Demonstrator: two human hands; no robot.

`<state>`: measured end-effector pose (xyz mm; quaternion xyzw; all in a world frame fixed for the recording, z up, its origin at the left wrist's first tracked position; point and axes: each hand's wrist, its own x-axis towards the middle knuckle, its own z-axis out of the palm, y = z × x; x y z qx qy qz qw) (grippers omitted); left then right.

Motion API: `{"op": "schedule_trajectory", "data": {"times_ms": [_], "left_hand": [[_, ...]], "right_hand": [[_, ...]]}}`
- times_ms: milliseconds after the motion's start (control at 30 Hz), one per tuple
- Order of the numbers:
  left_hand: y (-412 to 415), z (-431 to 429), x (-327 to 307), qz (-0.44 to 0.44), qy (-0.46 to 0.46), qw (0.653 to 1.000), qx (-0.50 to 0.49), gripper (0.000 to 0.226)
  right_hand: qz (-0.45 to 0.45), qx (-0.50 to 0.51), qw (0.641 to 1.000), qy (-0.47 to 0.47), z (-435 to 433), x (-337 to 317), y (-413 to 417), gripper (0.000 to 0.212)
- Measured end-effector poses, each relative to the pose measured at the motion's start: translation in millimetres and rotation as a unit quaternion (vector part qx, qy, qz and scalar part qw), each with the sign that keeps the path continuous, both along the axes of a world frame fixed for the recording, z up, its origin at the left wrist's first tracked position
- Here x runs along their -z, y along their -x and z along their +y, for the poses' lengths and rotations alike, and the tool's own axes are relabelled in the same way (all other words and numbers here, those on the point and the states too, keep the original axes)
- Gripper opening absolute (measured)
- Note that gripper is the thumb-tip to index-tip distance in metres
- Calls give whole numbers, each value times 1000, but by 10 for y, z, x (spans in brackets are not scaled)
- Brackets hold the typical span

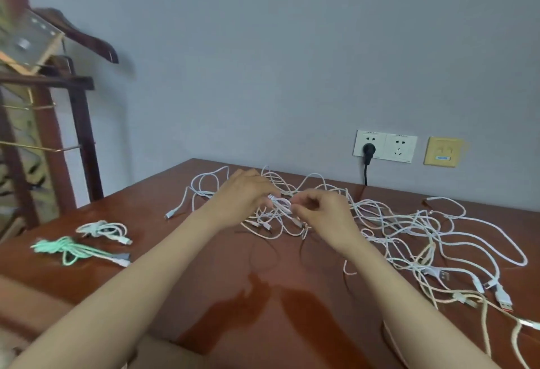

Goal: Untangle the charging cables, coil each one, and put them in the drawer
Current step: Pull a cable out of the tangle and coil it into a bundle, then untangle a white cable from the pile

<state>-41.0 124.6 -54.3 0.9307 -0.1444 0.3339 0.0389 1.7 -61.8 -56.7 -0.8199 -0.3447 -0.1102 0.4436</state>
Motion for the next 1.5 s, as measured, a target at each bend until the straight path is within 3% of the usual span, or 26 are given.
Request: {"op": "schedule_trajectory", "data": {"times_ms": [233, 433, 567, 867, 1200, 1333, 1500], "left_hand": [[474, 772, 22, 85, -44, 991, -98, 20], [917, 1452, 180, 132, 64, 960, -240, 18], [994, 1698, 191, 150, 64, 931, -326, 23], [953, 1900, 275, 200, 24, 896, -397, 33], [854, 1850, 240, 237, 17, 886, -398, 49], [737, 1565, 113, 220, -10, 909, -354, 53], [512, 1004, 68, 192, -21, 946, -262, 35]], "right_hand": [[9, -44, 998, 36, 840, 153, 321, 19], [-43, -96, 975, 198, 1361, 362, 573, 27], [-93, -76, 952, 282, 1522, 578, 635, 31], [-102, -56, 959, 260, 1613, 799, 557, 37], [-82, -30, 970, 226, 1622, 795, 576, 34], [-69, 6, 980, 188, 1570, 790, 594, 31], [-97, 112, 977, 155, 1360, 749, 521, 36]]}}
